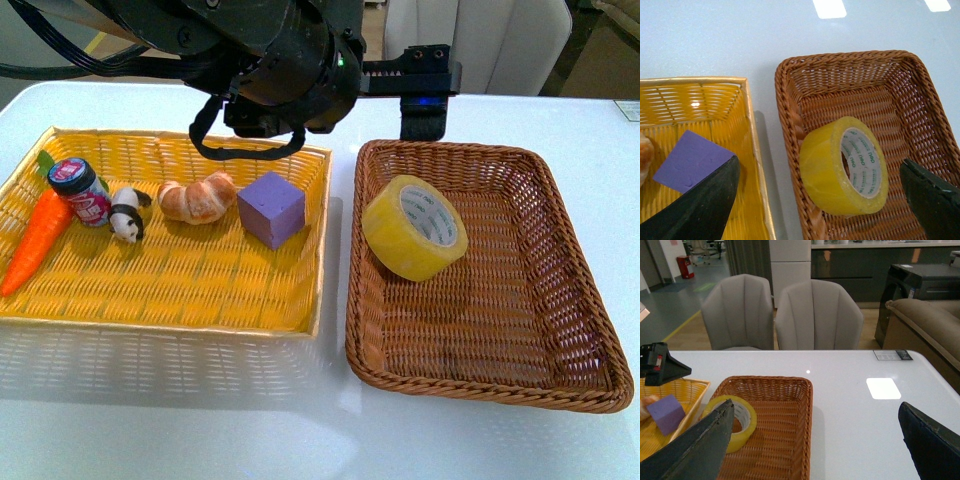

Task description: Move tape to another basket

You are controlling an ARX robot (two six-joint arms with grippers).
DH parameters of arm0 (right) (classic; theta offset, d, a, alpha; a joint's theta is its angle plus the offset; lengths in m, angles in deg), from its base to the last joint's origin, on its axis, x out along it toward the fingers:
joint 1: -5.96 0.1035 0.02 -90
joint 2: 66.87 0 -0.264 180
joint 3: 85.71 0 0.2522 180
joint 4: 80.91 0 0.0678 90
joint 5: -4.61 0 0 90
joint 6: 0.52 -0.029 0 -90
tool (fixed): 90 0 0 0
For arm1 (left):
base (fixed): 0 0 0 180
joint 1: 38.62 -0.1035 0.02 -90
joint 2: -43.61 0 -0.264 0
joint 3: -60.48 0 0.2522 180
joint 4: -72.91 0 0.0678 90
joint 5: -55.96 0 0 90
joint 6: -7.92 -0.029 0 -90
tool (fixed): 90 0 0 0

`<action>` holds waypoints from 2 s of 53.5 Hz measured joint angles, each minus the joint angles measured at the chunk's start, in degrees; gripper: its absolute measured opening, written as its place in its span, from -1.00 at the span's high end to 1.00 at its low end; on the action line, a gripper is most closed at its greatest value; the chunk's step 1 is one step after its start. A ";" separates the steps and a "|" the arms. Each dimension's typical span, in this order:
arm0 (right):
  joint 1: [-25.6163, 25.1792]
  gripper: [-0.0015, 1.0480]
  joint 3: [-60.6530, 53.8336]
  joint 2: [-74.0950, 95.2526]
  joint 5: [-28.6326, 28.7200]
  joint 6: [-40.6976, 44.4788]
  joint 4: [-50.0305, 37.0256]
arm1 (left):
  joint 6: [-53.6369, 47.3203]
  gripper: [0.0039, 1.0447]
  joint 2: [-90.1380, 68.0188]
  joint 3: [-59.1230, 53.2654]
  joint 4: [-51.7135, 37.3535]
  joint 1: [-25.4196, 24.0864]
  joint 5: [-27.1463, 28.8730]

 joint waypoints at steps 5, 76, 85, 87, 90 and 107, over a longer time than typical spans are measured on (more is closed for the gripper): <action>0.00 -0.83 0.00 0.00 0.00 0.00 0.00 | -2.25 -0.74 -0.22 -2.34 -7.65 0.76 6.58; 0.00 -0.83 0.00 0.00 0.02 0.00 0.00 | -16.66 0.97 68.63 -70.66 -37.70 -28.30 1.81; 0.00 -0.83 0.00 0.00 0.02 0.00 0.00 | -16.70 0.97 77.02 -71.89 -30.73 -31.58 0.02; 0.00 -0.83 0.00 0.00 0.04 0.00 0.00 | -16.70 0.97 78.75 -72.17 -29.24 -31.58 -0.13; 0.00 -0.83 0.00 0.00 0.02 0.00 0.00 | -16.70 0.97 80.78 -72.26 -27.34 -31.61 -0.13; 0.00 -0.83 0.00 0.00 0.02 0.00 0.00 | -16.70 0.97 94.62 -72.30 -14.69 -31.63 -0.15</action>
